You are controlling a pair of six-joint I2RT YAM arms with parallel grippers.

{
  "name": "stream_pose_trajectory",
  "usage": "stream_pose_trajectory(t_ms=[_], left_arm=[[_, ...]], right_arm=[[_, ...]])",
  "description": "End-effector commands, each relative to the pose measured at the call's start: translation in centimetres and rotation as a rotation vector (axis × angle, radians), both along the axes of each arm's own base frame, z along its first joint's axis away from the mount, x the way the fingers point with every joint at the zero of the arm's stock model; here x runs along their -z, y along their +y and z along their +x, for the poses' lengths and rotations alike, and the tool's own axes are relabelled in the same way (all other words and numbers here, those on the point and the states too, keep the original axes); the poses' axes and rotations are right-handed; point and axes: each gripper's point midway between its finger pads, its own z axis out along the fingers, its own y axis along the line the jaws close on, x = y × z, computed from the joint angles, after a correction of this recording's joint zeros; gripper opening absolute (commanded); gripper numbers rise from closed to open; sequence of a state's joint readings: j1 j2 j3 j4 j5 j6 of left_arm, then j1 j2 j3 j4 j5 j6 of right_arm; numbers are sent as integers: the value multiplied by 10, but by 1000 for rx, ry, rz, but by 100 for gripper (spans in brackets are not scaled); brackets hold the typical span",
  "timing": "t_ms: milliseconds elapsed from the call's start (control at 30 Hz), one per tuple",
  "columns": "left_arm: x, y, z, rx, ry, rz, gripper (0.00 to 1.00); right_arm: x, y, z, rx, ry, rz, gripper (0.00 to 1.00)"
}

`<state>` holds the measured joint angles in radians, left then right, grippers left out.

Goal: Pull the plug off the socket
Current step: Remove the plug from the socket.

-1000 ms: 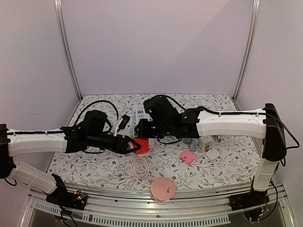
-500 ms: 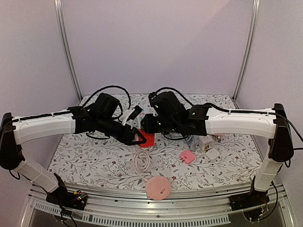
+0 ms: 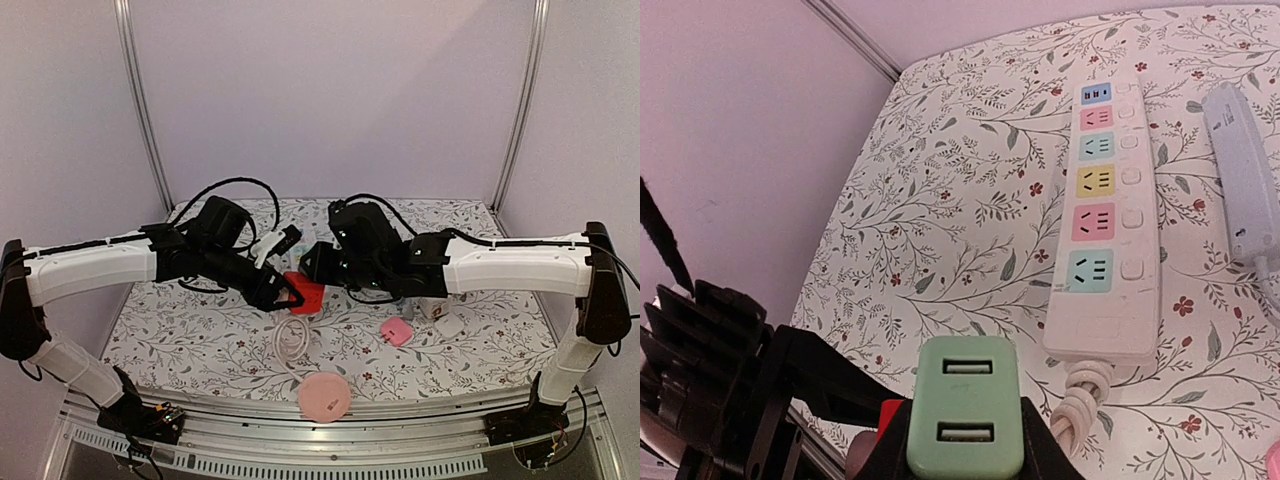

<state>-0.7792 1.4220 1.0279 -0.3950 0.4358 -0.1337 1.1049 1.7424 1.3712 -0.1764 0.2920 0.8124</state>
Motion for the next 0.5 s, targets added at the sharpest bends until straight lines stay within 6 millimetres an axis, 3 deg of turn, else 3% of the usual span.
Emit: stream_pose_trajectory(t_ms=[0, 467], left_arm=[[-34, -8, 2, 78, -174, -73, 34], [-32, -11, 6, 66, -135, -70, 34]], right_arm=[[0, -9, 5, 39, 62, 70, 0], [-19, -7, -11, 4, -143, -43, 0]])
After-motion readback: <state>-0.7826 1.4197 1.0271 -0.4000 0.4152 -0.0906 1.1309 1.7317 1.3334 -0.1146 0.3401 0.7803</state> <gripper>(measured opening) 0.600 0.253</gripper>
